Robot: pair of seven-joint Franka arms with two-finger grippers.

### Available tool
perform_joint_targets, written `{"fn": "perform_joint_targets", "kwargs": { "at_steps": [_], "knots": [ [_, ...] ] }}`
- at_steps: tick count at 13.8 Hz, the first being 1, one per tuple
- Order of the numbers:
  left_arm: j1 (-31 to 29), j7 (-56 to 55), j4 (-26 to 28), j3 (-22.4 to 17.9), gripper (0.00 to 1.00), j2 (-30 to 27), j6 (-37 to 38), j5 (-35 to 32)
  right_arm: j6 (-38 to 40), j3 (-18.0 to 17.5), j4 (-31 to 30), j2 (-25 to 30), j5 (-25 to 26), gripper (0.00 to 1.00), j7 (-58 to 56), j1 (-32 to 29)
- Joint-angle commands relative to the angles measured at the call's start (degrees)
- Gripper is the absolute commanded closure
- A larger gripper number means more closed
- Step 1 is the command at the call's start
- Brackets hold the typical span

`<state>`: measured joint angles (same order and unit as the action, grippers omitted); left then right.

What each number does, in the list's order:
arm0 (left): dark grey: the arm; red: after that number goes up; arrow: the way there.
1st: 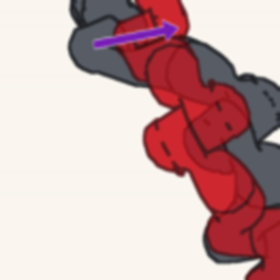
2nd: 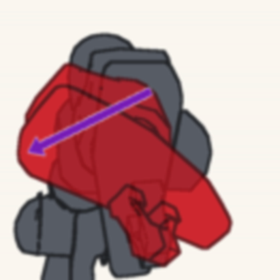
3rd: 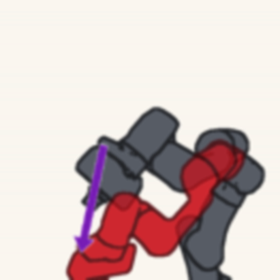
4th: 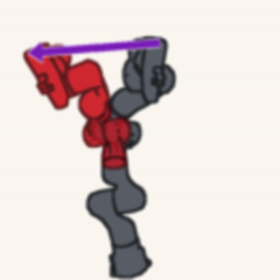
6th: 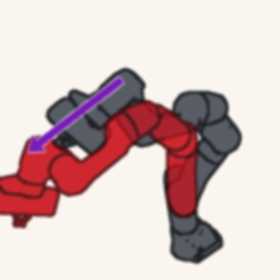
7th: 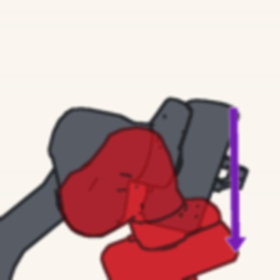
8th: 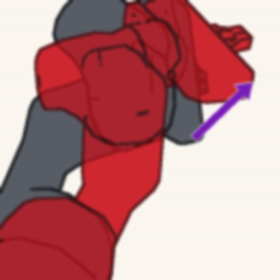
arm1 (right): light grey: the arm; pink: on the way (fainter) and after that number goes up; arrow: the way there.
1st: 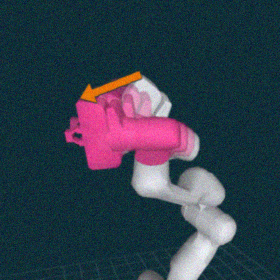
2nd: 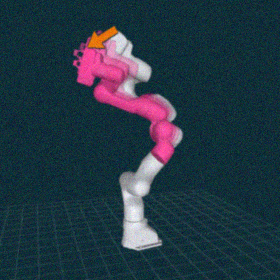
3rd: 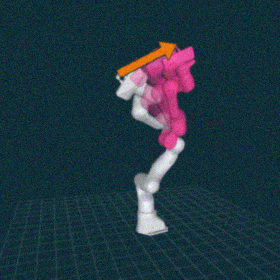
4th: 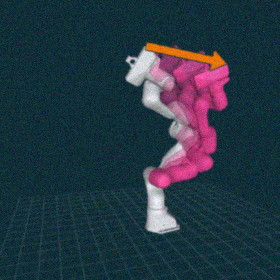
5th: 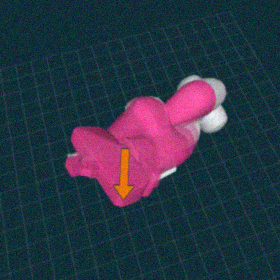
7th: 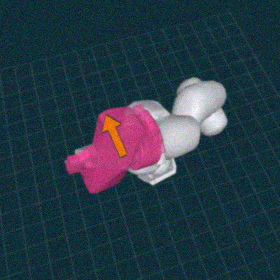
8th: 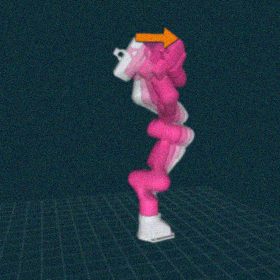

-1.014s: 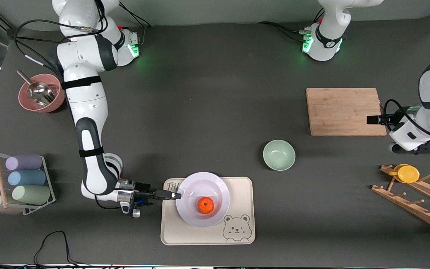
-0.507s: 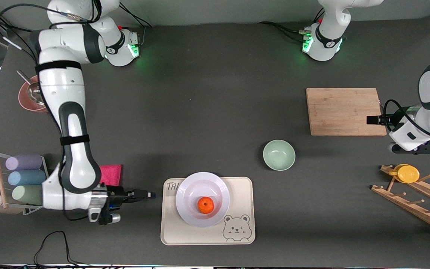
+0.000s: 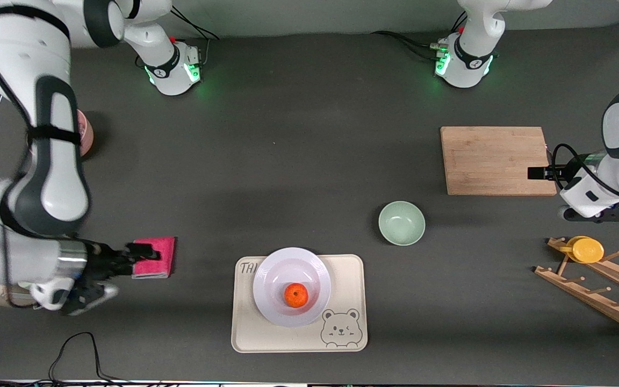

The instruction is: Place orange and plate with both arms

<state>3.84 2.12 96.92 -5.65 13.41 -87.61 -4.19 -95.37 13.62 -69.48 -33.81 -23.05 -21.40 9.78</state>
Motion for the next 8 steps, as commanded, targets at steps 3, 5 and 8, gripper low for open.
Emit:
{"fn": "perform_joint_targets", "kwargs": {
  "at_steps": [3, 5, 8],
  "knots": [
    [-0.4, 0.8, -1.1, 0.3, 0.00, -0.1, 0.2, 0.1, 7.3, -1.0, -11.0, 17.5, 13.6, 0.00, 14.3, 0.4],
    [-0.5, 0.5, -1.1, 0.2, 0.00, -1.6, 0.2, 1.0, 7.7, -1.2, -16.3, 24.1, 16.6, 0.00, 16.8, 0.4],
    [-0.5, -0.4, 1.2, 0.2, 0.00, -5.6, -0.4, 1.3, 7.1, -4.4, -21.7, 30.2, 19.5, 0.00, 19.9, -2.6]
  ]
}}
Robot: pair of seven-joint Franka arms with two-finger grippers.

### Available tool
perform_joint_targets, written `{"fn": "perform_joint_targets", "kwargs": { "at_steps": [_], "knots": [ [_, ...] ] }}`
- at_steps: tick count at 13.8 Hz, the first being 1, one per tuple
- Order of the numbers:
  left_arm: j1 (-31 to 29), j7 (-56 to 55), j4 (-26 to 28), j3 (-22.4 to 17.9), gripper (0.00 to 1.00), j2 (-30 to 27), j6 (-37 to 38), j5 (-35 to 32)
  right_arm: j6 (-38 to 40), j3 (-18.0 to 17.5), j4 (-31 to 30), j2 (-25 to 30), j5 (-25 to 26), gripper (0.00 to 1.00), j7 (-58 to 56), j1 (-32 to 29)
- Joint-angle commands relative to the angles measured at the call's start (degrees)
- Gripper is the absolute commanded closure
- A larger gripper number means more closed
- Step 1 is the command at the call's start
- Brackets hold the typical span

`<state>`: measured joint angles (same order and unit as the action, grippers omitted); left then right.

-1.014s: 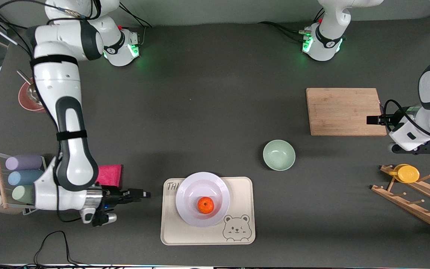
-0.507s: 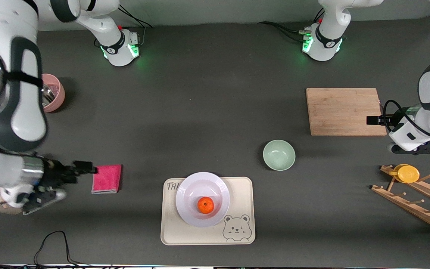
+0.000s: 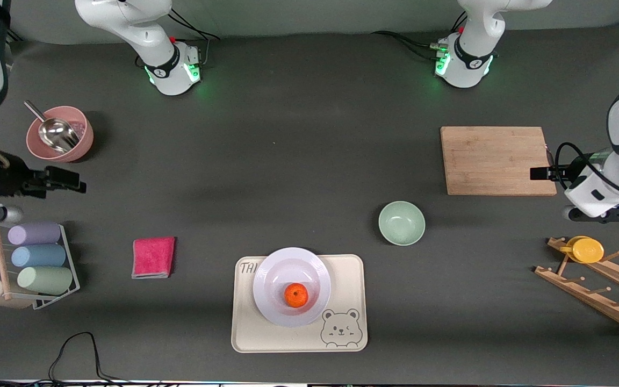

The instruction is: Place orange and plate with both arms

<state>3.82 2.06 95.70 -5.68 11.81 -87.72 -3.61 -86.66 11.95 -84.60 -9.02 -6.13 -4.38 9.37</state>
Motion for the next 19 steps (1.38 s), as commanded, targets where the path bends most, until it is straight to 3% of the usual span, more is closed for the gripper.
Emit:
{"fn": "perform_joint_targets", "kwargs": {
  "at_steps": [1, 4, 8, 19],
  "knots": [
    [-0.5, -0.3, 4.7, 0.2, 0.00, -6.2, -1.9, 1.2, -1.6, -4.4, -6.6, 6.2, 2.8, 0.00, 2.9, -4.2],
    [-0.5, -0.3, 10.9, -0.6, 0.00, -13.8, -4.9, 1.7, -2.1, -4.7, -5.7, 5.9, 5.6, 0.00, 2.9, -4.7],
    [-0.5, -0.5, 11.0, -0.7, 0.00, -22.5, -0.4, 1.7, -2.5, -4.7, -3.1, 4.5, 5.7, 0.00, 3.0, -4.6],
    [-0.4, -0.6, 9.4, -0.7, 0.00, -22.6, 1.0, 1.7, -2.3, -4.3, -1.8, 2.9, 5.8, 0.00, 3.0, -4.6]
  ]
}}
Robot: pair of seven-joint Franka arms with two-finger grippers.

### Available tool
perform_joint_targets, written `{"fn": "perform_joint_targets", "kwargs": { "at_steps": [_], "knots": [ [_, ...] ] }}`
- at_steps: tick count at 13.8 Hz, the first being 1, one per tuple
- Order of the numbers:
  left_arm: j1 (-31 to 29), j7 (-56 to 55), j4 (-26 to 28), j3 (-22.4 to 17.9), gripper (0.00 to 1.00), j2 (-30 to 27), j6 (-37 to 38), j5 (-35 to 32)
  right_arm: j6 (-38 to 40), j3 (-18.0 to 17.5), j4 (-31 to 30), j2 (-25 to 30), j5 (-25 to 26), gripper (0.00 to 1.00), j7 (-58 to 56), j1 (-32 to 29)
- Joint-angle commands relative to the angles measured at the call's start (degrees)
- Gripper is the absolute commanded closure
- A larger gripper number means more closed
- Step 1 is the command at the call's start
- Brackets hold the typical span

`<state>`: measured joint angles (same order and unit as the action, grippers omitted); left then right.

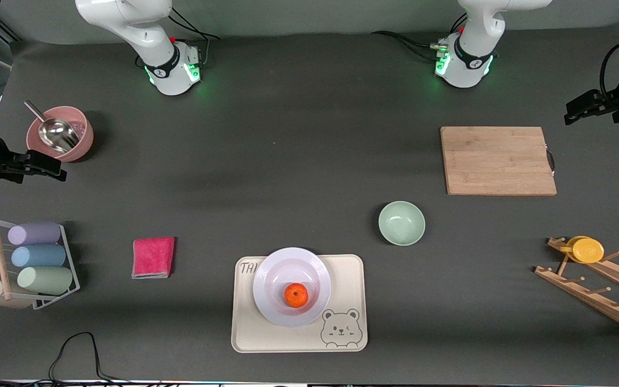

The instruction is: Place orange and plate with both arms

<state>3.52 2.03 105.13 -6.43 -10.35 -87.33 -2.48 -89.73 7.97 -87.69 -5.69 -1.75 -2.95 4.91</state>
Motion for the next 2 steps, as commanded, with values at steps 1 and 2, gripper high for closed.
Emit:
{"fn": "perform_joint_targets", "kwargs": {
  "at_steps": [1, 2],
  "knots": [
    [-0.1, -0.6, -0.1, 0.1, 0.00, -0.5, 0.7, 0.5, 0.8, -0.3, 1.3, -0.5, 1.4, 0.00, 1.5, -0.2],
    [-0.1, -0.6, -0.3, 0.1, 0.00, -0.5, 1.0, 0.3, 0.9, -0.3, 1.3, -0.4, 1.4, 0.00, 1.5, -0.2]
  ]
}}
